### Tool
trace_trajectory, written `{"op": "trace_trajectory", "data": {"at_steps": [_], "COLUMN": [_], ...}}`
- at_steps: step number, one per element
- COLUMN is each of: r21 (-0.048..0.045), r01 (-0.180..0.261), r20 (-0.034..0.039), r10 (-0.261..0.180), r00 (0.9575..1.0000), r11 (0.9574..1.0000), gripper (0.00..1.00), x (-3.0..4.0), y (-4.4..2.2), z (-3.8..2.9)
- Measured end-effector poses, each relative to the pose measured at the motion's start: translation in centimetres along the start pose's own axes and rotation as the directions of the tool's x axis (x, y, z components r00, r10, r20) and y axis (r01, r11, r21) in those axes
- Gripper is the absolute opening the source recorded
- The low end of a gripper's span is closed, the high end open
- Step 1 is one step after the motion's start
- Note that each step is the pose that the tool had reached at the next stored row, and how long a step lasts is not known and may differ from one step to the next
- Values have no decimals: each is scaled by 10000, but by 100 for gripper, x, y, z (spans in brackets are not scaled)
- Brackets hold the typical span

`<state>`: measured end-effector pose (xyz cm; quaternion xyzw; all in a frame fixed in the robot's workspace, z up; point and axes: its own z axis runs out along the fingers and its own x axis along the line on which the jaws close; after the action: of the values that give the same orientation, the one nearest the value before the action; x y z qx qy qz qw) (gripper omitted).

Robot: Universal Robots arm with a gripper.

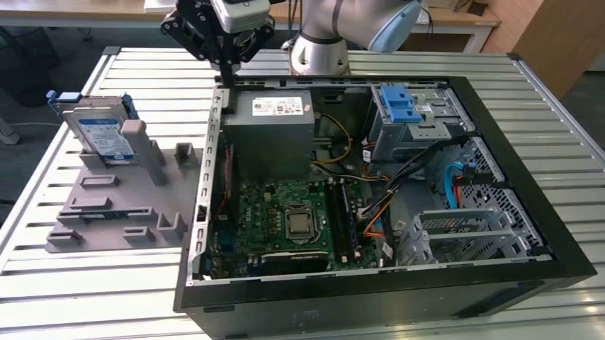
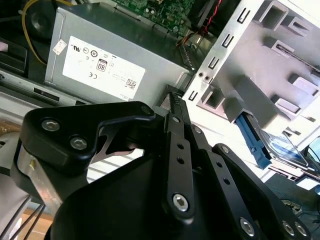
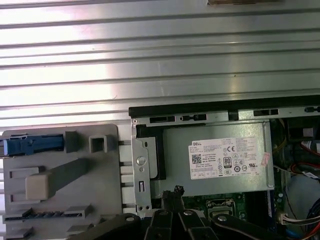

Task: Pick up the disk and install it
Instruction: 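Reach for the disk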

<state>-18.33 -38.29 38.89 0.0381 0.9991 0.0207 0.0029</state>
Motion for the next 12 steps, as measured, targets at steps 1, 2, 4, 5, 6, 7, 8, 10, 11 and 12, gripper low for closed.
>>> {"op": "trace_trajectory", "data": {"at_steps": [1,2,4,5,6,7,8,10,11,12], "r21": [0,0,0,1,1,0,0,0,0,0], "r01": [0,0,1,0,0,0,-1,-1,0,-1], "r20": [0,0,-1,0,0,0,0,0,0,0], "r10": [0,0,-1,0,0,0,1,1,0,1], "r00": [10000,10000,10000,10000,10000,10000,10000,10000,10000,10000], "r11": [10000,10000,10000,10000,10000,10000,10000,10000,10000,10000], "gripper": [11,11,11,11,11,11,11,11,11,11], "x": [9,13,13,15,15,16,19,28,33,39], "y": [1,1,1,1,1,1,0,0,0,0], "z": [1,2,1,1,1,1,1,1,1,2]}}
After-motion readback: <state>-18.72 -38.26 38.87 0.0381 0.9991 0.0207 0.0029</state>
